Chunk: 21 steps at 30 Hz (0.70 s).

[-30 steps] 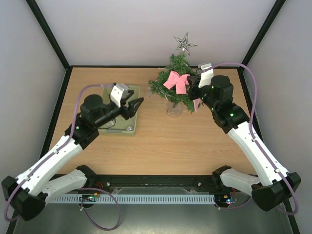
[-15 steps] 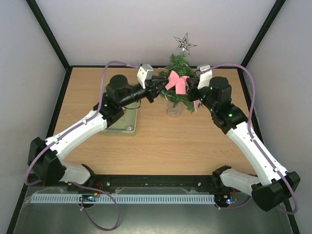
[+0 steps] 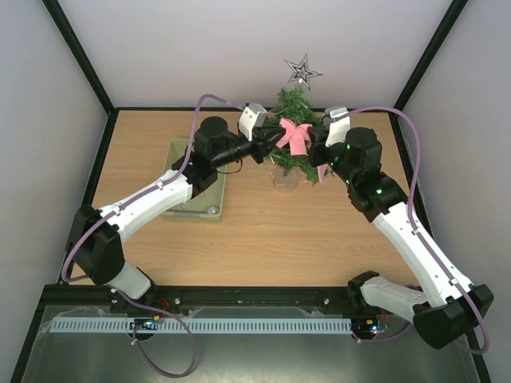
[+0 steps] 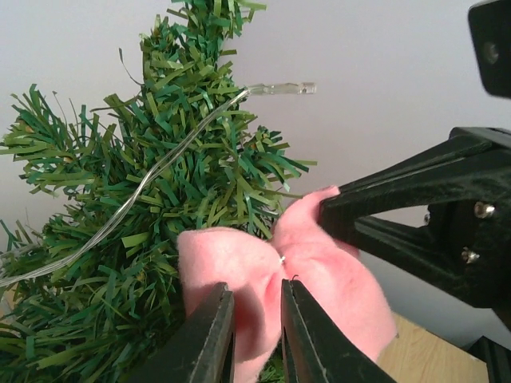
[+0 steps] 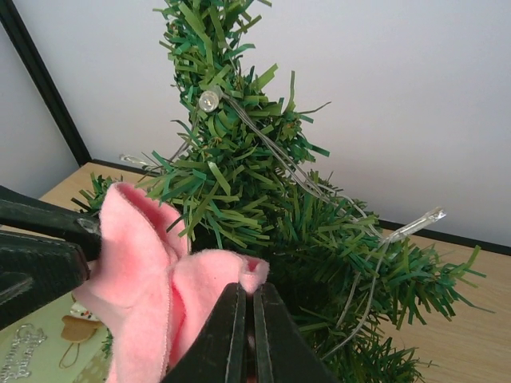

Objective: Decorate the small christmas tree
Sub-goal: Place the decoration item on the Christmas tree.

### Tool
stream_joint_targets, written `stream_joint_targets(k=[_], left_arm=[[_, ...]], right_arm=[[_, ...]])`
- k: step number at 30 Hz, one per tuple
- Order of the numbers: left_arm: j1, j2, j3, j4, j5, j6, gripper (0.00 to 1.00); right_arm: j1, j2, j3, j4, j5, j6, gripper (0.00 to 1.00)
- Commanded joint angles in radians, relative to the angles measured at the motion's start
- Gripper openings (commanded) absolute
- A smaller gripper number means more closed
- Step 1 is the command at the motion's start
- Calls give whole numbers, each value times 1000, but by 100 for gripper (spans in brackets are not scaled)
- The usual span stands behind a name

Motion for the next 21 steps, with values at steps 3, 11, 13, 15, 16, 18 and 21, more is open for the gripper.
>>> stream_joint_targets(k=[3, 11, 13, 15, 16, 18, 21], left_arm=[[-7, -2, -5, 28, -31, 60, 18], [-8, 28, -4, 25, -53, 91, 18], [-8, 32, -3, 26, -57, 95, 17], [-9, 37, -3, 29, -59, 101, 17], [-9, 41, -3, 30, -62, 103, 17], [-10, 46, -2, 30, -67, 109, 17], [-10, 53, -2, 29, -69, 113, 17]], right_arm=[[-5, -34, -28, 77, -3, -19, 2], [-5, -31, -51, 99, 2, -32, 2], [-5, -33, -53, 102, 5, -34, 2], [-5, -35, -54, 106, 9, -34, 2], [-5, -37, -56, 110, 10, -34, 2], [-5, -41, -61, 116, 9, -35, 2], [-5, -39, -65, 121, 9, -37, 2]])
